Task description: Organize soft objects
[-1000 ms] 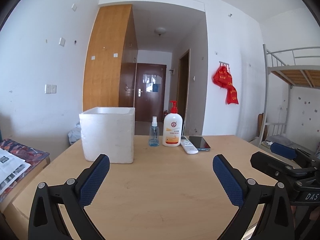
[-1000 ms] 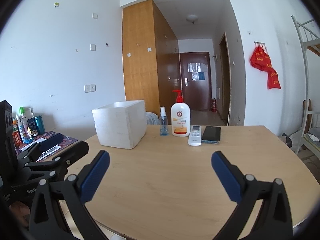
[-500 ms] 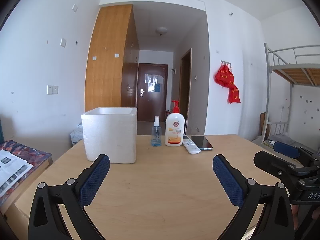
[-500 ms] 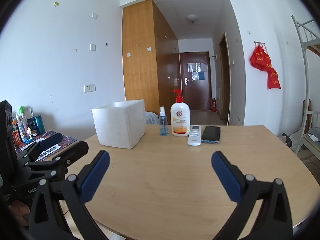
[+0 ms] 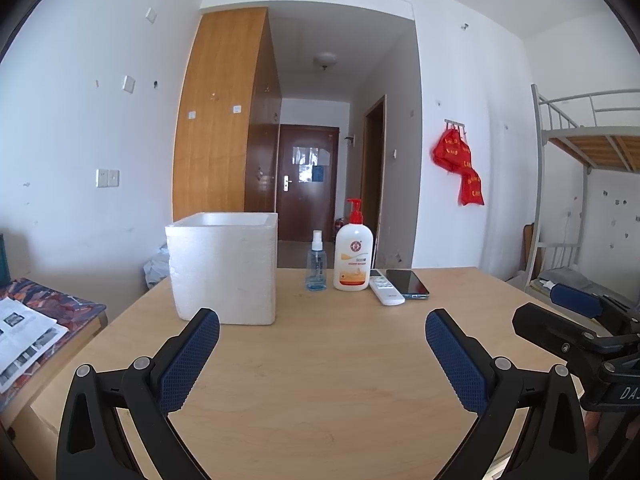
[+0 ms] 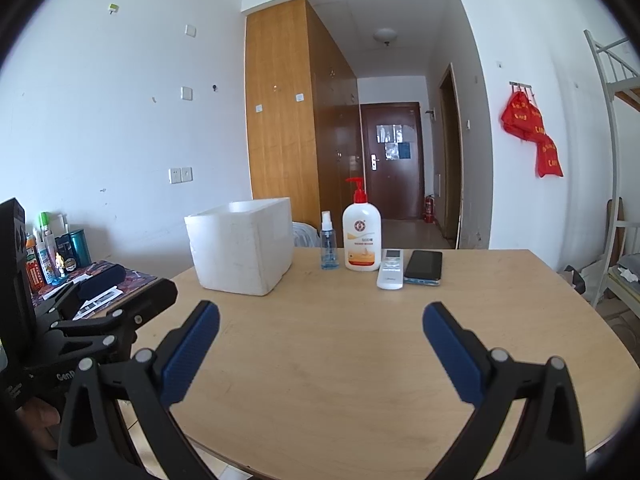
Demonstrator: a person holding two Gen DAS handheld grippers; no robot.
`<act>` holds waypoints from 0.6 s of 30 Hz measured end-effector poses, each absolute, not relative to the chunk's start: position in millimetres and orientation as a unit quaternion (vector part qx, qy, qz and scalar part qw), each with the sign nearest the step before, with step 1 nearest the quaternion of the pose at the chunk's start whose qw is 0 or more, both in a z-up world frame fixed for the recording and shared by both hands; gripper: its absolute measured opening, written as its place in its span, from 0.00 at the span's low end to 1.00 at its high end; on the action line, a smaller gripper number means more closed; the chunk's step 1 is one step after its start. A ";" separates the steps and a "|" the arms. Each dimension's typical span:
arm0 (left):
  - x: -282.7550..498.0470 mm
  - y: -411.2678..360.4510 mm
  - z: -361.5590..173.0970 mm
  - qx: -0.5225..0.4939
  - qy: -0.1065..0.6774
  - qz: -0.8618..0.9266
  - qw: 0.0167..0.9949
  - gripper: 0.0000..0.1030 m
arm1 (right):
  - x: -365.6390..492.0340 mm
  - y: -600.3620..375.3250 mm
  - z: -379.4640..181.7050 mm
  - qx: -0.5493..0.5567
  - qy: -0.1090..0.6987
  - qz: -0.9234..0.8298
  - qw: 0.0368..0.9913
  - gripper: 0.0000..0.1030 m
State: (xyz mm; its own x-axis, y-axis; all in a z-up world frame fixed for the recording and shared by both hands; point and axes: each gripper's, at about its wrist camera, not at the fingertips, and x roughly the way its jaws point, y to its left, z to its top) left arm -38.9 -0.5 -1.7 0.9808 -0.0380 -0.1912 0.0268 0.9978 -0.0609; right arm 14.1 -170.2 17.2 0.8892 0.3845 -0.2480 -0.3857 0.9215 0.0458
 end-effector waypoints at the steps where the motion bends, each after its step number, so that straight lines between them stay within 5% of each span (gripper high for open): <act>1: -38.8 -0.3 -1.9 -0.029 0.097 -0.016 0.995 1.00 | 13.7 -170.7 17.1 -0.002 0.127 0.198 0.972 1.00; 18: -36.2 0.1 -2.4 -0.028 0.100 -0.005 0.995 1.00 | 13.7 -168.7 15.6 -0.001 0.129 0.221 0.967 1.00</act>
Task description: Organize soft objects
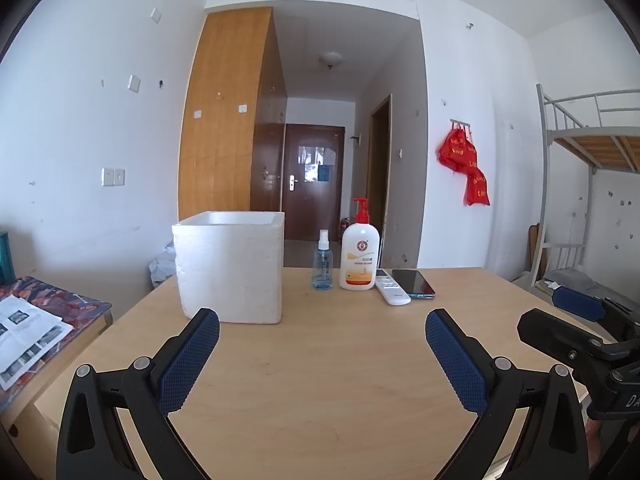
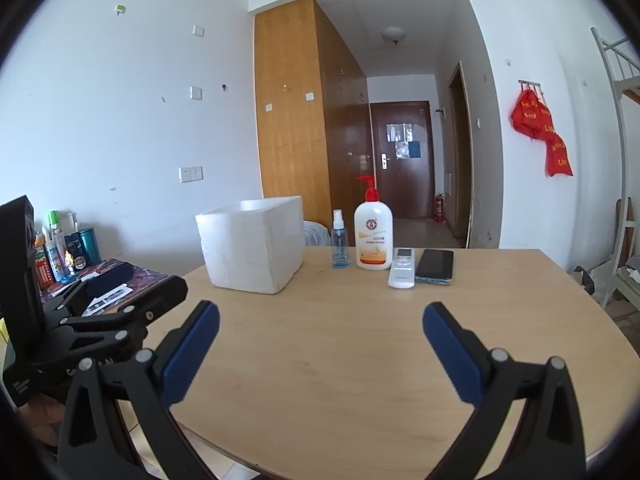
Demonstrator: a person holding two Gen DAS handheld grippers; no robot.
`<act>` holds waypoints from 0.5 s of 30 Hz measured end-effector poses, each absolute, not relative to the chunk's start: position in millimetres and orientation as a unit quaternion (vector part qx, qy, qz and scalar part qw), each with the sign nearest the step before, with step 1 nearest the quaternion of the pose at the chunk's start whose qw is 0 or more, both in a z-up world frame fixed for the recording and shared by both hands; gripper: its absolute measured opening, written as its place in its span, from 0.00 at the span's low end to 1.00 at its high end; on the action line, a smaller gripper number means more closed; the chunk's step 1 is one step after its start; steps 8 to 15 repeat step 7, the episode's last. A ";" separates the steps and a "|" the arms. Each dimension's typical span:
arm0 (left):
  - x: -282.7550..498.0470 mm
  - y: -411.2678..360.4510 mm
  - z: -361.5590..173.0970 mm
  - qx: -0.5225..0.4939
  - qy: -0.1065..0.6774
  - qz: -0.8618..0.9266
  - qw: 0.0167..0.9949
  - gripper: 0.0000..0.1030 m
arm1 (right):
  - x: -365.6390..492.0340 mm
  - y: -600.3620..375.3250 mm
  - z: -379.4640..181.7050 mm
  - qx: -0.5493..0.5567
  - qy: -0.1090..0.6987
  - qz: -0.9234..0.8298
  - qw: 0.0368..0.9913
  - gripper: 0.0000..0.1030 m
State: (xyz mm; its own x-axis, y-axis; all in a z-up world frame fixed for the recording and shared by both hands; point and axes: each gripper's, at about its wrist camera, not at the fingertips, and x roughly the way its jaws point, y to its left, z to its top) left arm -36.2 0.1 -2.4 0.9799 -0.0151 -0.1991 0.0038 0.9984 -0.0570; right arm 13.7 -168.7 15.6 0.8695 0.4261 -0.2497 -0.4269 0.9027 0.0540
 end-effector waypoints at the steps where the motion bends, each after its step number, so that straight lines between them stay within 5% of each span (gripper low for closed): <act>1: -36.6 0.1 -2.4 -0.027 0.100 -0.005 0.995 1.00 | 13.5 -168.0 15.1 -0.003 0.129 0.222 0.966 1.00; 15: -37.1 0.0 -3.4 -0.027 0.099 -0.002 0.995 1.00 | 12.3 -165.4 14.3 -0.005 0.130 0.225 0.966 1.00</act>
